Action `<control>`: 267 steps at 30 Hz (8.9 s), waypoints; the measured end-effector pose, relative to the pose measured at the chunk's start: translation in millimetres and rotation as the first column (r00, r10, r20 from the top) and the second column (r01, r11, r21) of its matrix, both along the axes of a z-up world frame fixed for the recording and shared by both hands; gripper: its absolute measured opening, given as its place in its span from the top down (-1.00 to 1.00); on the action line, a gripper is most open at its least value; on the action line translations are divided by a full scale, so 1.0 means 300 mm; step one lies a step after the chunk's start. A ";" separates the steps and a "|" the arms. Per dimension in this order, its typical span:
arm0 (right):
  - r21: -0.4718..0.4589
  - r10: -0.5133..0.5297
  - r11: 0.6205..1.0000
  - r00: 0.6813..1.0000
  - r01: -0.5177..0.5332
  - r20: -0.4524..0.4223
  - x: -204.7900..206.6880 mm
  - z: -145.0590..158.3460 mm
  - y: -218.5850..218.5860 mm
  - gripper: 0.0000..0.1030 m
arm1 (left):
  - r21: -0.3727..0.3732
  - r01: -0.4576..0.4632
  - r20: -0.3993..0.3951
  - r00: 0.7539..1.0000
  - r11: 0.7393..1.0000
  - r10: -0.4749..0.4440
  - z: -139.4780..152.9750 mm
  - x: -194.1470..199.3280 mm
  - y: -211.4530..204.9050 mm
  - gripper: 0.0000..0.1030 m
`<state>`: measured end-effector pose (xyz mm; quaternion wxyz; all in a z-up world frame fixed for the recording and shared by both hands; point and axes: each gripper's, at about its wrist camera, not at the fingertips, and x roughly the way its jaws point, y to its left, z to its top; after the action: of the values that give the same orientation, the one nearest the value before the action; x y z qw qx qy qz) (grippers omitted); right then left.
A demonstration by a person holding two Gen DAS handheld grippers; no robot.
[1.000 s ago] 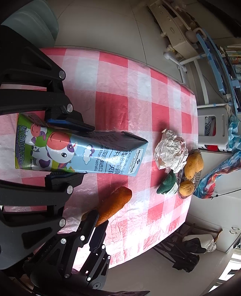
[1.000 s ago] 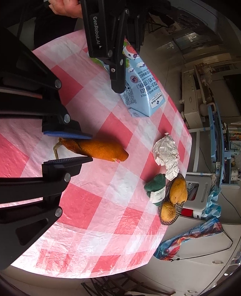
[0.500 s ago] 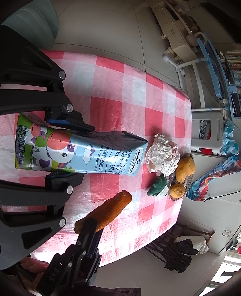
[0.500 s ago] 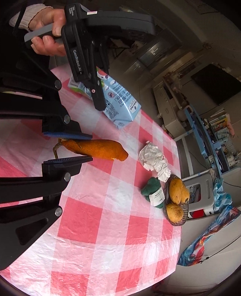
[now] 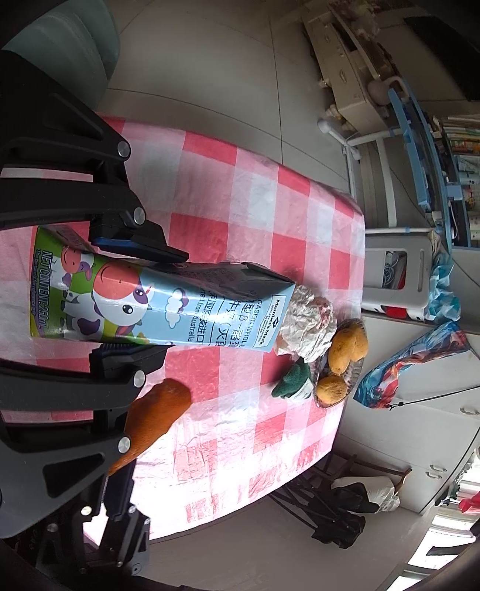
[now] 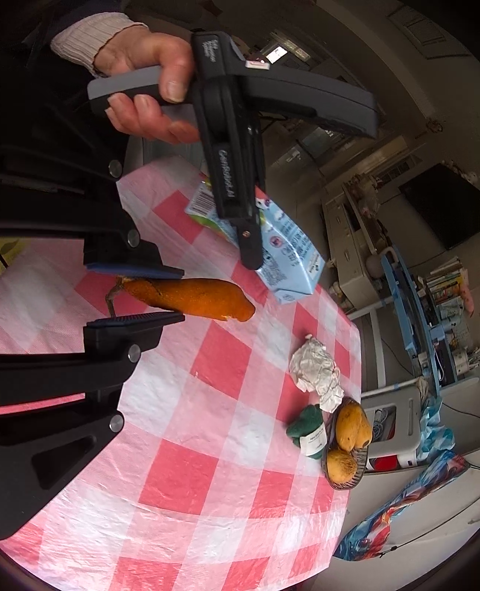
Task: Collect trash
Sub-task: 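Carry milk carton and carrot down to the yellow bin and open both tools, then raise both tools back over the table, then grasp the white plastic bag with left tool while right tool grasps green plush toy, then carry bag and green plush toy down to the yellow bin and open both tools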
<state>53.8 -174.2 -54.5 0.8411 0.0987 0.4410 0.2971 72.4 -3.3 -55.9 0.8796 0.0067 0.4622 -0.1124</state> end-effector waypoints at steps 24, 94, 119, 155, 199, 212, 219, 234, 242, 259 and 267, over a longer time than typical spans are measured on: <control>0.102 0.232 0.971 0.961 -0.218 -0.153 -0.414 -0.108 0.226 0.65 | 0.061 -0.128 -0.034 0.991 0.990 0.131 -0.041 -0.579 0.225 0.31; -0.318 -0.272 0.876 0.917 0.362 0.293 0.316 0.042 -0.087 -0.60 | 0.191 -0.100 0.206 0.977 0.976 0.060 0.036 0.351 -0.103 -0.71; -0.288 -0.269 0.905 0.945 0.314 0.186 0.466 -0.047 -0.088 -0.46 | 0.156 -0.078 0.118 0.991 0.985 0.059 -0.032 0.500 -0.140 -0.71; -0.270 -0.223 0.936 0.974 0.224 0.034 0.509 -0.073 -0.127 0.25 | 0.140 0.028 0.043 0.998 0.990 -0.035 -0.121 0.518 -0.246 0.34; -0.342 -0.008 0.940 1.000 0.015 0.022 0.311 -0.016 -0.026 0.50 | 0.172 0.105 0.096 0.988 0.979 -0.123 -0.042 0.275 -0.199 0.33; -0.402 0.032 0.915 0.999 -0.016 0.033 0.189 -0.020 0.007 0.03 | 0.150 0.096 0.092 0.990 0.984 -0.111 -0.044 0.155 -0.183 0.31; -0.433 0.014 0.901 1.000 -0.005 0.016 0.186 -0.031 0.002 0.01 | 0.166 0.098 0.086 0.990 0.981 -0.114 -0.055 0.129 -0.185 0.25; -0.321 -0.050 0.945 0.997 0.066 0.059 0.184 0.017 -0.058 0.48 | 0.155 0.076 0.108 0.990 0.985 -0.093 -0.037 0.146 -0.159 0.24; 0.002 -0.073 0.997 0.989 0.074 0.126 0.168 0.109 -0.098 0.48 | 0.121 0.028 0.180 0.982 0.992 -0.050 0.035 0.117 -0.123 0.26; 0.252 0.163 0.955 0.986 -0.154 -0.017 -0.152 0.072 0.082 0.48 | 0.027 -0.168 0.172 0.972 0.985 0.161 0.065 -0.392 0.158 0.26; 0.032 0.317 0.948 0.941 -0.316 -0.120 -0.401 -0.027 0.233 0.43 | 0.041 -0.183 0.042 0.983 0.982 0.181 -0.048 -0.660 0.193 0.26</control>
<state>-66.4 -104.2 -62.8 0.7528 0.0501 0.5005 0.4245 -125.8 54.5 -70.2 0.8946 -0.0139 0.4462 -0.0210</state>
